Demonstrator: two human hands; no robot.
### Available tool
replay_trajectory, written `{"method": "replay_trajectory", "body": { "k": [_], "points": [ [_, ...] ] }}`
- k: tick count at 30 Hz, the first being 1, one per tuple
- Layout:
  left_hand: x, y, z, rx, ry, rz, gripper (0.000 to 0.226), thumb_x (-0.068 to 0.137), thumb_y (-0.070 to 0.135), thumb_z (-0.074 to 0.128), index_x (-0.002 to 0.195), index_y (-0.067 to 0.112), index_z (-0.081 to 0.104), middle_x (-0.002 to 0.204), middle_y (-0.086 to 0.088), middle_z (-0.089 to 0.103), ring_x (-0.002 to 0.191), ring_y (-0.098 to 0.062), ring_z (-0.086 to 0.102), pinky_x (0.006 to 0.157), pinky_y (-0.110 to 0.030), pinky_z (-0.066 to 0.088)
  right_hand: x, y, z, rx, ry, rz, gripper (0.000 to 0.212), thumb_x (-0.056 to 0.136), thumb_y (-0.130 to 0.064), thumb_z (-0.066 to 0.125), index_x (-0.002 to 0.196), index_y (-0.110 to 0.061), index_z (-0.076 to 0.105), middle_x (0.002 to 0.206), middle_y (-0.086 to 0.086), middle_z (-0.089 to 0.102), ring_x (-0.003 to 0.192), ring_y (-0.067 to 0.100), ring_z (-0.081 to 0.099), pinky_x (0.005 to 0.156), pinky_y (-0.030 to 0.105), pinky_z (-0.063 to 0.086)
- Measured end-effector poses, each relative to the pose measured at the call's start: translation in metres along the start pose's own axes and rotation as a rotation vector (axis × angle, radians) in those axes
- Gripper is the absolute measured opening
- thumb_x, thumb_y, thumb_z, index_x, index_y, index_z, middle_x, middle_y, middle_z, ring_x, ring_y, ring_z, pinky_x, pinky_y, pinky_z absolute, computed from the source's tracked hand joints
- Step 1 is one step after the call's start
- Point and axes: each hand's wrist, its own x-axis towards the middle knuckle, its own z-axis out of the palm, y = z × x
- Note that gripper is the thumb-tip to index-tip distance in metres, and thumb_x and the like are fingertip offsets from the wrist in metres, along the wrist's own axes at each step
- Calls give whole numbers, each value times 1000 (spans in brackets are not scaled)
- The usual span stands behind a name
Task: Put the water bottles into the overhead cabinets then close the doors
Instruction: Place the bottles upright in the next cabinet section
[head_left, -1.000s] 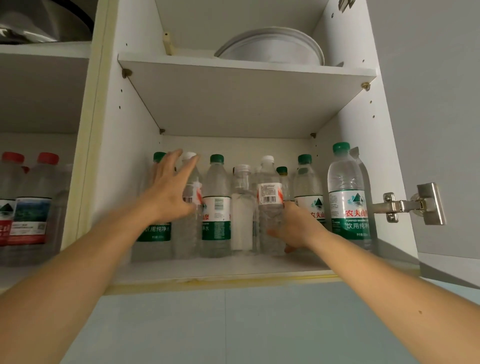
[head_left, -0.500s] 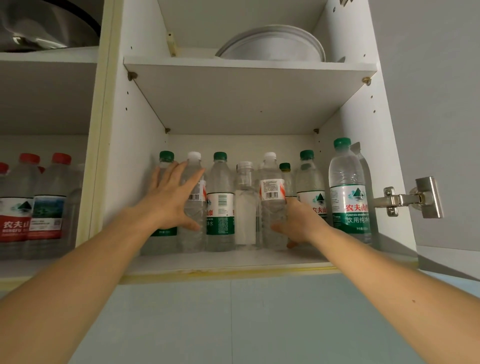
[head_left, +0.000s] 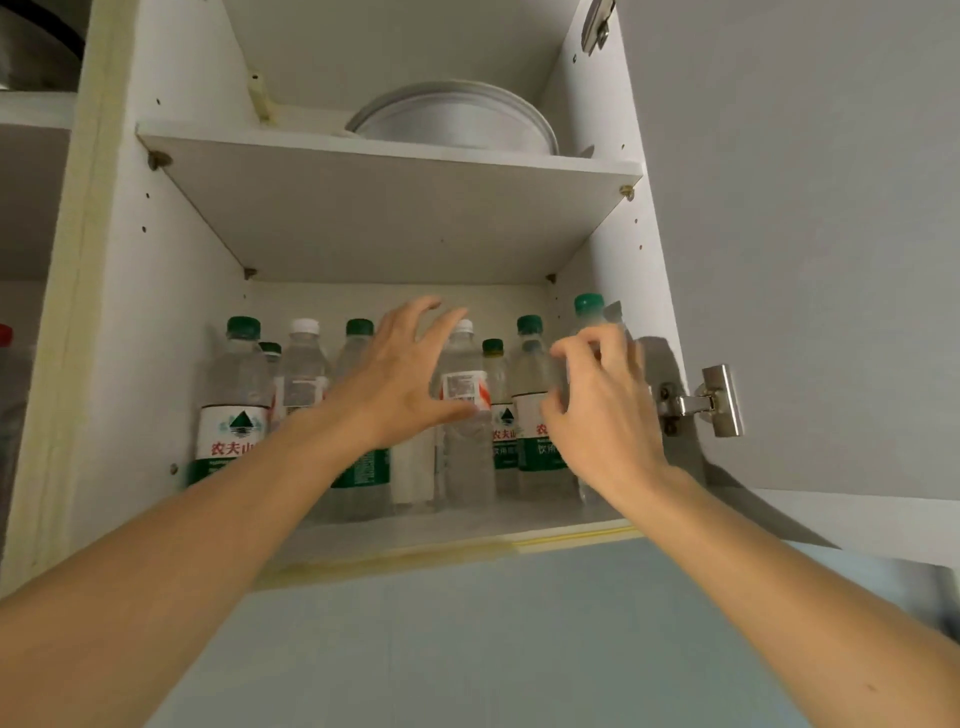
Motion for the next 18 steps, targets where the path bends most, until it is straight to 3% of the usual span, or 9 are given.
{"method": "replay_trajectory", "body": {
  "k": [4, 7, 10, 12, 16, 18],
  "points": [
    [28, 39, 22, 45, -4, 72, 88, 88, 61, 63, 156, 22, 24, 154, -5, 36, 142, -24, 34, 114, -42, 33, -22, 16, -3, -111, -153, 78, 60, 90, -19, 69, 143, -17, 43, 152, 14, 25, 129, 34, 37, 92, 40, 54],
    [43, 49, 36, 116, -63, 49, 84, 92, 61, 56, 157, 20, 20, 142, -9, 53, 134, -29, 45, 112, -44, 35, -37, 22, -1, -68, -185, 115, 65, 91, -15, 68, 148, -19, 37, 156, 12, 18, 134, 33, 37, 89, 39, 57],
    [57, 56, 49, 162, -90, 23, 80, 96, 60, 48, 157, 21, 16, 116, -9, 66, 122, -33, 55, 117, -49, 30, -45, 25, 1, 2, -124, 140, 59, 92, -12, 66, 146, -18, 42, 153, 9, 25, 133, 27, 43, 87, 34, 57],
    [69, 61, 55, 135, -112, -20, 78, 98, 60, 44, 159, 24, 12, 110, -9, 69, 124, -35, 54, 121, -53, 20, -47, 26, 2, 47, -97, 171, 55, 92, -10, 64, 142, -20, 44, 151, 5, 27, 131, 25, 45, 83, 32, 56],
    [94, 67, 61, 69, -186, -116, 76, 99, 63, 38, 160, 35, 3, 132, -12, 64, 140, -38, 41, 123, -58, 4, -46, 28, 5, 63, -82, 183, 54, 94, -8, 59, 143, -22, 42, 148, 2, 29, 128, 23, 46, 81, 30, 53],
    [103, 68, 61, 57, -253, -152, 73, 99, 64, 37, 160, 39, 7, 143, -10, 57, 144, -38, 35, 122, -60, -1, -45, 28, 6, 74, -84, 188, 56, 93, -6, 59, 144, -22, 41, 148, 2, 28, 130, 23, 44, 80, 30, 51]
  ]
}}
